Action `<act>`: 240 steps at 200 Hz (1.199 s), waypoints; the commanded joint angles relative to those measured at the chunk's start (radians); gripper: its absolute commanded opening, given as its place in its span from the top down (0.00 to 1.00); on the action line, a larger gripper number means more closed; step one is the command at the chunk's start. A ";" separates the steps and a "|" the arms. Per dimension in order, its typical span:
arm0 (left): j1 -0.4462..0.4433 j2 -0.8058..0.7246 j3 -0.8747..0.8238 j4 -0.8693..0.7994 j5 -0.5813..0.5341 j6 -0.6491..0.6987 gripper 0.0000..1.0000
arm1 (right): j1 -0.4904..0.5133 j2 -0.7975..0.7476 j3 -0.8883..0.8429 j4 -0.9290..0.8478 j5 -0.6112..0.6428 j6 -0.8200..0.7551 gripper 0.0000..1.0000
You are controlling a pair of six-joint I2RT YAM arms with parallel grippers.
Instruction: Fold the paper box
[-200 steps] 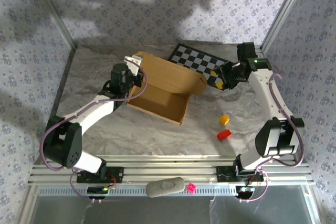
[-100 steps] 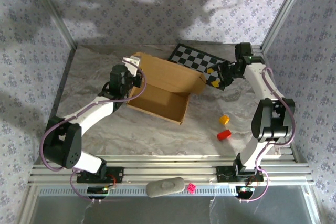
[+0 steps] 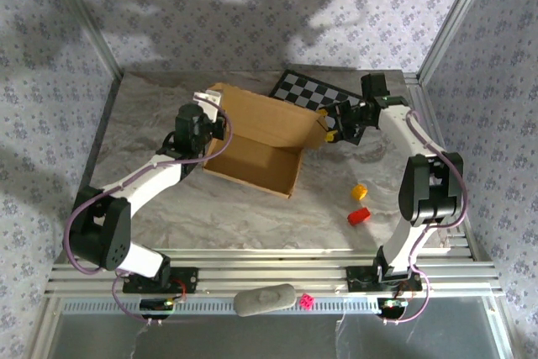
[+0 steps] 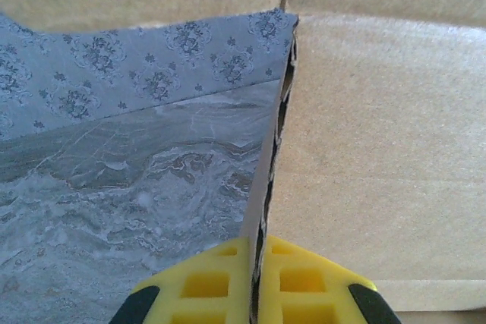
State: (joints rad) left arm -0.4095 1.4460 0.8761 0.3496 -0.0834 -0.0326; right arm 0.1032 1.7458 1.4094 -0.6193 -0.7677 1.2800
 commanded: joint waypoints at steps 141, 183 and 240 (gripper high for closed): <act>-0.019 -0.009 -0.008 0.065 -0.109 -0.146 1.00 | 0.134 -0.077 -0.097 0.157 -0.022 0.382 0.39; -0.052 0.009 -0.004 0.068 -0.179 -0.199 1.00 | 0.154 -0.098 -0.141 0.224 -0.001 0.480 0.37; -0.051 0.010 -0.008 0.054 -0.241 -0.224 1.00 | 0.116 -0.124 -0.153 0.117 -0.043 0.389 0.32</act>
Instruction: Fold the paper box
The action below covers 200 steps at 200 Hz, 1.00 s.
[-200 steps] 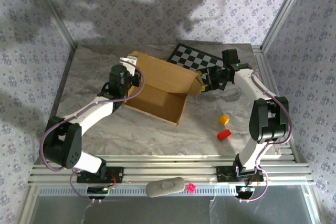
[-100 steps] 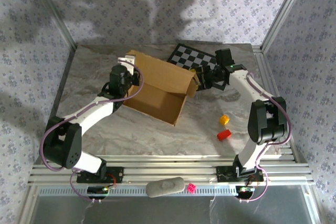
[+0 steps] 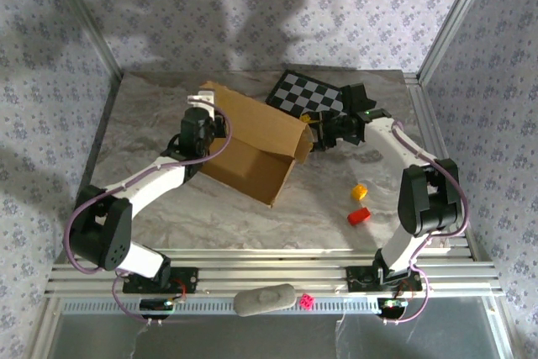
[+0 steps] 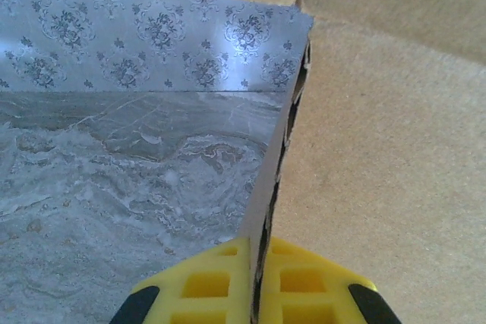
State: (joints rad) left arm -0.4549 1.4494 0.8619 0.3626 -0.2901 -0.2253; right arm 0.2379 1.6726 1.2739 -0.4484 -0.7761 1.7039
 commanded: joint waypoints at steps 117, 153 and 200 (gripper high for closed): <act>0.009 0.028 0.011 0.029 -0.008 -0.077 1.00 | -0.006 -0.118 -0.155 0.046 -0.079 0.006 0.29; 0.007 0.019 0.001 0.031 -0.005 -0.088 1.00 | 0.018 -0.085 -0.123 0.141 -0.040 0.097 0.27; 0.013 -0.024 -0.007 -0.006 -0.049 -0.105 1.00 | -0.054 -0.148 -0.072 -0.071 0.026 -0.048 0.31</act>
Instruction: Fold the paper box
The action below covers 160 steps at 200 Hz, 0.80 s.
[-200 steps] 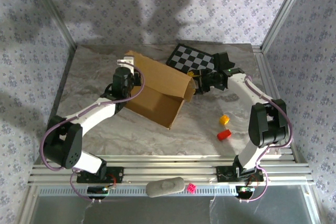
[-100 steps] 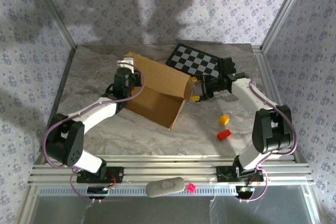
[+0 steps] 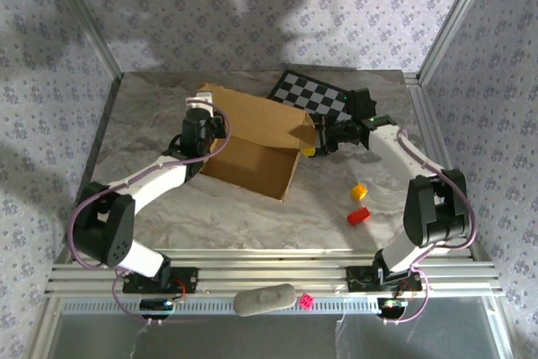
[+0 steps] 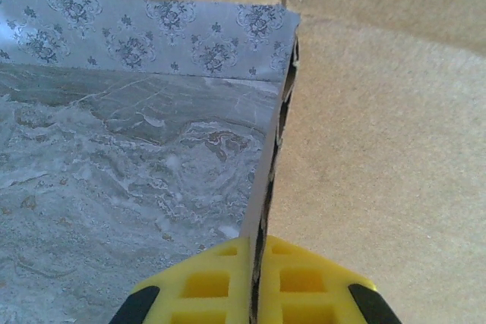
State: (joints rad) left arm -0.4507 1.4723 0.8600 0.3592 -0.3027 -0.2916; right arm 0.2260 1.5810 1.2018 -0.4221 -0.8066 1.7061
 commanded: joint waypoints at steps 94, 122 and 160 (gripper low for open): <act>-0.005 -0.084 -0.033 -0.021 -0.058 -0.198 1.00 | -0.033 0.052 -0.018 0.229 0.152 0.202 0.65; -0.012 -0.080 -0.032 -0.030 -0.064 -0.222 1.00 | -0.008 0.103 0.071 0.180 0.151 0.195 0.89; -0.048 -0.067 -0.030 -0.029 -0.085 -0.296 1.00 | 0.031 0.126 0.041 0.274 0.246 0.307 1.00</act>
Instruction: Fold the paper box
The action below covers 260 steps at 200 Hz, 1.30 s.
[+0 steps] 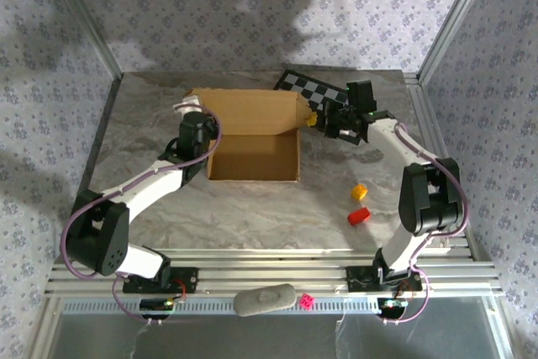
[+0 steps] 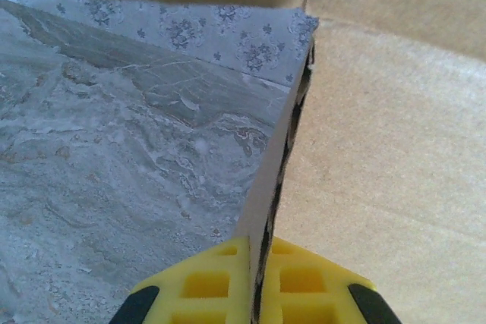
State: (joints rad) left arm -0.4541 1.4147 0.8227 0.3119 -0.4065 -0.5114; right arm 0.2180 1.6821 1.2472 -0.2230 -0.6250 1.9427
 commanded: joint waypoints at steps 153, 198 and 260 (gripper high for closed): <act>-0.136 0.019 0.073 -0.116 -0.146 -0.184 1.00 | 0.163 0.163 0.247 -0.020 0.171 0.057 0.59; -0.051 -0.032 0.012 -0.117 -0.038 -0.072 1.00 | 0.104 0.124 0.609 -0.776 0.327 -1.269 0.55; 0.022 -0.081 0.009 -0.145 0.106 0.126 1.00 | 0.111 -0.339 -0.126 0.033 0.405 -2.104 0.38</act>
State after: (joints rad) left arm -0.4465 1.3796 0.8177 0.1642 -0.3820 -0.4923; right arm 0.3298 1.3880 1.2865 -0.5320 -0.2447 0.3054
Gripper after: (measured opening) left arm 0.045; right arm 0.564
